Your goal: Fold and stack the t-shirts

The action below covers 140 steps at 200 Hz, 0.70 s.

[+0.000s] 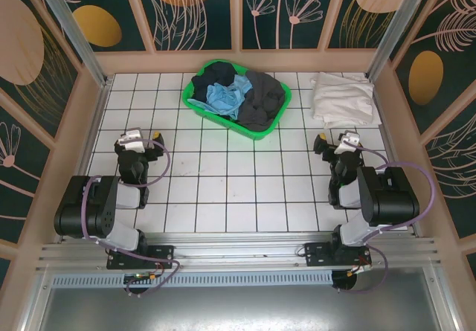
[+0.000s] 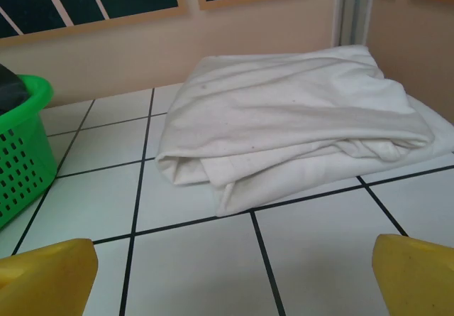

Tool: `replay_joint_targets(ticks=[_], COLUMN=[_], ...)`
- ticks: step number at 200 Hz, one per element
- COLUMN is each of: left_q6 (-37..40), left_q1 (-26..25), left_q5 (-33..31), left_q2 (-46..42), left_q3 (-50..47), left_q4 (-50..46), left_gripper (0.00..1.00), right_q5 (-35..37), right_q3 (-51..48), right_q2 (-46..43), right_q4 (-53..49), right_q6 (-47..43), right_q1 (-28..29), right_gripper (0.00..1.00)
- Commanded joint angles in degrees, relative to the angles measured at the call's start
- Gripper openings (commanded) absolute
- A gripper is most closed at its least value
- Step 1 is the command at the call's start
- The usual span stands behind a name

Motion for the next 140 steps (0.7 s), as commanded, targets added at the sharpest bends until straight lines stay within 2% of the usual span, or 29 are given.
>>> replay_joint_targets(ticks=[1,140], left_q6=[0.7,0.8], left_q1=[-0.1,-0.1], left_q5=[0.6,0.3], left_q2=[-0.1,-0.7], left_q3=[0.1,0.1], left_q4=[2.3,1.7], left_gripper=[0.99,0.99], right_q5=[0.0,0.1], right_q3=[0.8,0.8], right_q2=[-0.3,-0.3], right_q4=[1.6,1.6], right_q6=[-0.2,-0.3], right_q1=[-0.3,-0.3], right_gripper=[0.99,0.99])
